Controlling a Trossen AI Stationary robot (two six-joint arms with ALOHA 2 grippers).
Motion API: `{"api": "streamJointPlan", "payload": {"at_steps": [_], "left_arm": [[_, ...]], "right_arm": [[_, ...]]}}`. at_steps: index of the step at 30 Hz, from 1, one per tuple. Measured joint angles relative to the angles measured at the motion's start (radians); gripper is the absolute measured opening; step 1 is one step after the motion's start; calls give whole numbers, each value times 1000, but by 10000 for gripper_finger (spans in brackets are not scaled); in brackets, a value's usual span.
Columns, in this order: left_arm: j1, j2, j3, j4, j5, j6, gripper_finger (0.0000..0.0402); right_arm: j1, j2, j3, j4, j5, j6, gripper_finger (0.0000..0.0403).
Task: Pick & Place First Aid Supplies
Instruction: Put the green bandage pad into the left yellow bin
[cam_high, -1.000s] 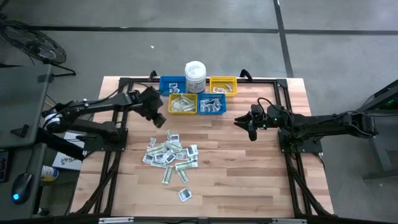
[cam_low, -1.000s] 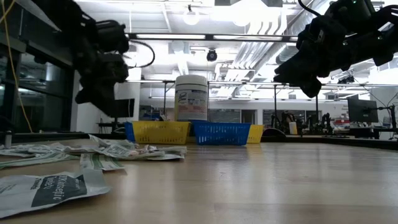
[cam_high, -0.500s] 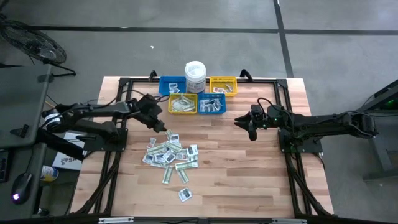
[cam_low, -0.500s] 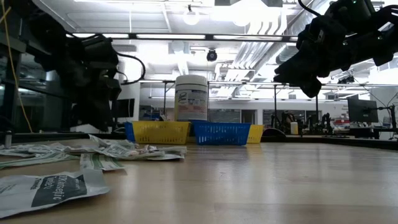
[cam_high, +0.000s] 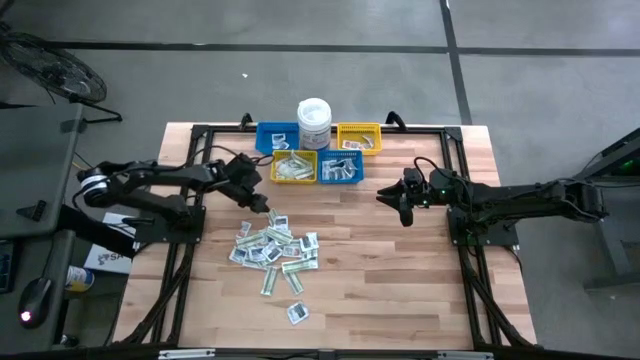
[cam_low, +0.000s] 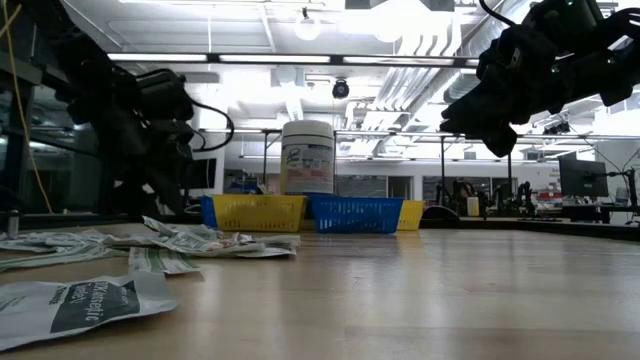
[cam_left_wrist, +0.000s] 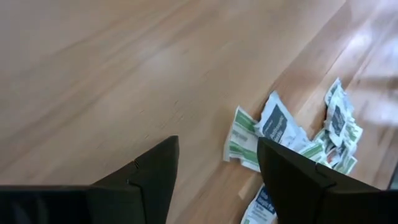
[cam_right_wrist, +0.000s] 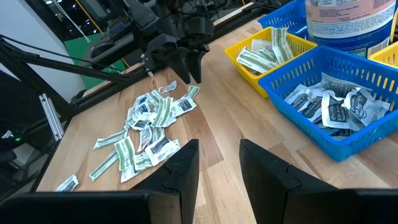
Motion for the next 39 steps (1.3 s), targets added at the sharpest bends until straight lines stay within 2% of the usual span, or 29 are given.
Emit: {"api": "streamJointPlan", "payload": {"at_steps": [6,13,19,26,30,39], "left_arm": [[0,55,2,72,51,-4,220],[-5,57,2,67,73,1,220],[-70,57,1,70,69,-6,221],[-106,57,1,75,8,-49,218],[-105,57,0,74,-4,-65,186],[-105,58,-1,59,-44,-75,57]], "right_arm": [[0,0,0,0,0,0,110],[0,0,0,0,0,0,110],[0,0,0,0,0,0,110],[0,0,0,0,0,0,110],[0,0,0,0,0,0,110],[0,0,0,0,0,0,110]]}}
